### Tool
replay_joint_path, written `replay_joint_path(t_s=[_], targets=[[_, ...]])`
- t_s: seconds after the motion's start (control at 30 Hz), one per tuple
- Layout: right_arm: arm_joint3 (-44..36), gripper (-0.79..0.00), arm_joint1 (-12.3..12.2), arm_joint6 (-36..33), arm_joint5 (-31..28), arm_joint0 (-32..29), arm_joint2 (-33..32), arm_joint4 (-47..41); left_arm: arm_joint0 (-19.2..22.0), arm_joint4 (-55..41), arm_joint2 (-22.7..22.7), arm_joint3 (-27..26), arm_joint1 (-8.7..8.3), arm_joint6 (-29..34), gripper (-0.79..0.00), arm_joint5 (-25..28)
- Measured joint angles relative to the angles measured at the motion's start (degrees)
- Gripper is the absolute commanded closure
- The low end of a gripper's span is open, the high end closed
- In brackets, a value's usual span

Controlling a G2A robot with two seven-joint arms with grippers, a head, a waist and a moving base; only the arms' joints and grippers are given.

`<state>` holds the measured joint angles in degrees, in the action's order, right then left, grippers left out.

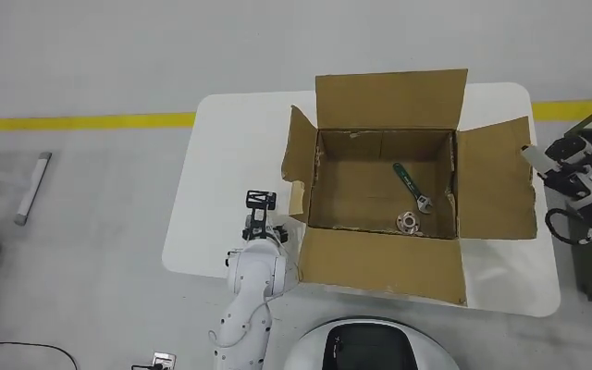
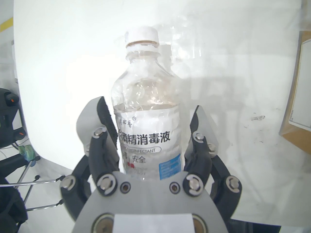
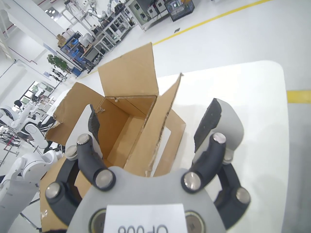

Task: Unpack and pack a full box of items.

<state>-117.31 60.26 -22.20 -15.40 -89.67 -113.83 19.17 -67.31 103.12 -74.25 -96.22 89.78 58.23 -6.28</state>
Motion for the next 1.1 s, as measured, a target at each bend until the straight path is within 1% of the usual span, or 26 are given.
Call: replay_joint_path(t_s=[0.1,0.23,0.33,0.4,0.57,0.6,0.67,1.0,1.03,1.1], targets=[[-2.8,-0.785,-0.1,-0.1,-0.3,1.0,0.3,0.9,0.5,-0.1,0.3,-0.3,0.08,-0.4,-0.785,-0.4],[-7.0,-0.785,-0.4,-3.7,0.3,3.8,3.6,2.3,0.8,1.0,0.2,-1.2,0.03,-0.9,-0.785,-0.2],[-8.6,-0.785,-0.6,-6.8,1.9,7.0,8.9,4.0,0.6,0.7,-0.4,-2.8,0.0,-0.9,-0.785,-0.3],[-8.0,-0.785,-0.6,-8.8,3.6,9.9,14.0,5.8,0.5,0.1,-0.8,-3.8,-0.04,-1.0,-0.785,0.0],[-3.3,-0.785,-0.1,-10.4,9.4,16.9,26.5,12.1,0.5,-0.1,-0.9,-3.9,-0.06,-1.0,-0.785,0.3],[-2.6,-0.785,0.0,-10.3,10.5,17.7,28.0,12.9,0.5,-0.1,-0.9,-3.9,-0.06,-1.0,-0.785,0.3],[-2.3,-0.785,0.1,-10.2,11.2,18.1,28.9,13.2,0.5,-0.1,-0.9,-3.9,-0.05,-1.0,-0.785,0.3],[-2.4,-0.785,0.0,-10.3,11.0,18.0,28.7,13.4,0.5,-0.1,-0.9,-3.9,-0.05,-1.0,-0.785,0.3],[-2.6,-0.785,0.0,-10.8,11.3,18.1,29.0,14.3,0.5,-0.1,-0.9,-3.9,-0.05,-1.0,-0.785,0.3],[-3.5,-0.785,-0.1,-14.2,14.1,19.4,30.6,20.2,0.5,-0.1,-0.9,-3.9,-0.05,-1.0,-0.785,0.3]])
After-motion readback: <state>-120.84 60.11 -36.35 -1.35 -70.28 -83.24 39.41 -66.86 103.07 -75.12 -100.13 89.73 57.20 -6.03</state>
